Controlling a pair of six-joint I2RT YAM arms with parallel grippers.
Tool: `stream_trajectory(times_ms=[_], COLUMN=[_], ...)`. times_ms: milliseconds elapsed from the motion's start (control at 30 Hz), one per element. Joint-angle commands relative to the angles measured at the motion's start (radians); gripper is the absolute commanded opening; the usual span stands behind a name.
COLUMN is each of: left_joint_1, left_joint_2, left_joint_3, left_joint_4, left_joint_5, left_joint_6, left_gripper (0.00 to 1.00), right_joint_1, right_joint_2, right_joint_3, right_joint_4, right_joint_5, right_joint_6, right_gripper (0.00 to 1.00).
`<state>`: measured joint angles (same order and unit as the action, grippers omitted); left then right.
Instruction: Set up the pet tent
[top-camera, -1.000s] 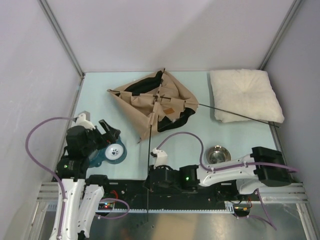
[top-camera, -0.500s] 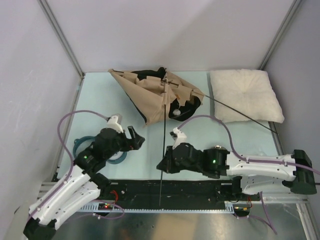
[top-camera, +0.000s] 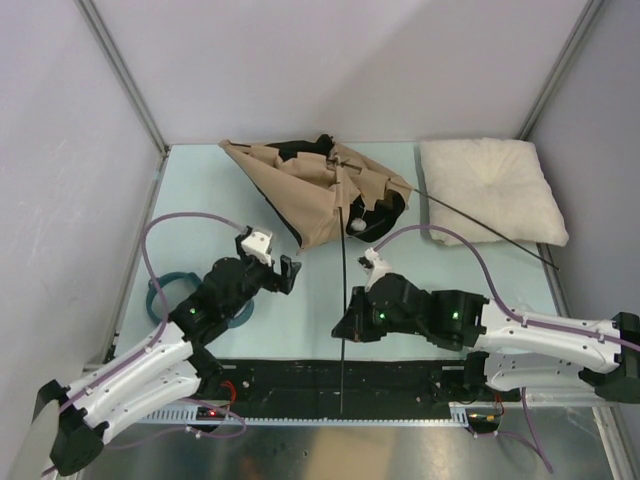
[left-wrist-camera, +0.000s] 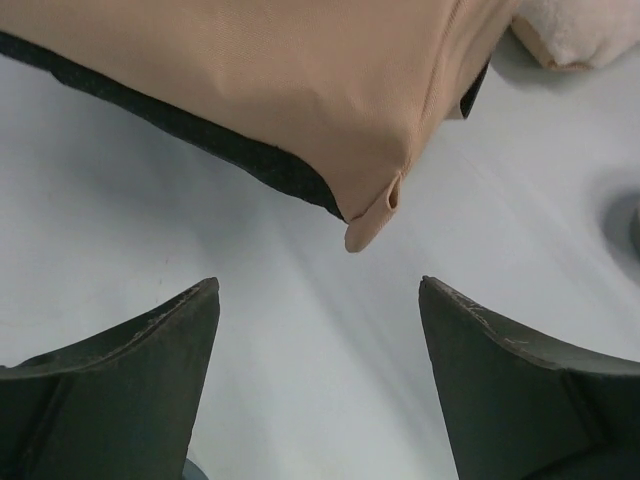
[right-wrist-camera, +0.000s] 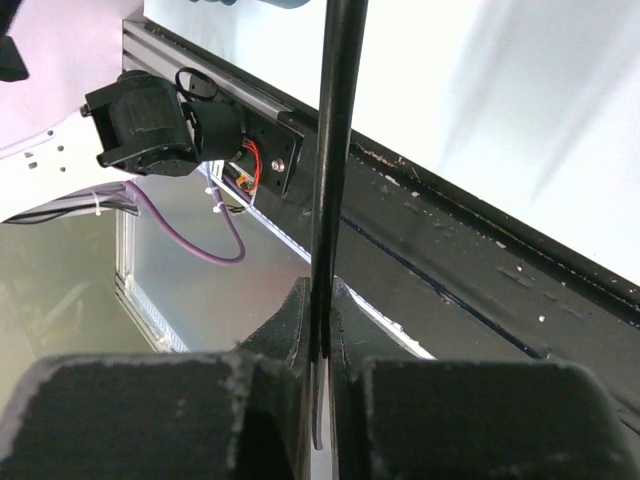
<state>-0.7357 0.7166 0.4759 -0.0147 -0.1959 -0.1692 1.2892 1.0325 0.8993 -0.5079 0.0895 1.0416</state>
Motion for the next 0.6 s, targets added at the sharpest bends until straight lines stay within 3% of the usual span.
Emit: stream_trajectory(times_ms=[0,100,400,567], left_joint_1=[-0.007,-0.008,-0.013,-0.012], left_joint_2=[0.003,0.025,0.061,0.119], left_joint_3=[-0.043,-0.063,-0.13,-0.149], left_joint_4=[0.155,0.192,0.389,0.516], left_joint_5=[0.094,0.208,0.155,0.129], left_joint_6=[0.225,0.299,0.445,0.481], left_gripper=[0.86,0.85,0.86,0.75], right_joint_1=[-0.033,-0.042,-0.065,-0.067], right_joint_2=[-0.039,-0.041,-0.015,-0.007], right_joint_3=[0.028,0.027,0.027,0.027], right_joint_4=[-0.019,-0.013,0.018,0.021], right_joint_5=[0.065,0.055,0.012,0.02], right_joint_6=[-0.025,-0.029,-0.036,-0.04], right_gripper=[0.0,0.0,0.0,0.0])
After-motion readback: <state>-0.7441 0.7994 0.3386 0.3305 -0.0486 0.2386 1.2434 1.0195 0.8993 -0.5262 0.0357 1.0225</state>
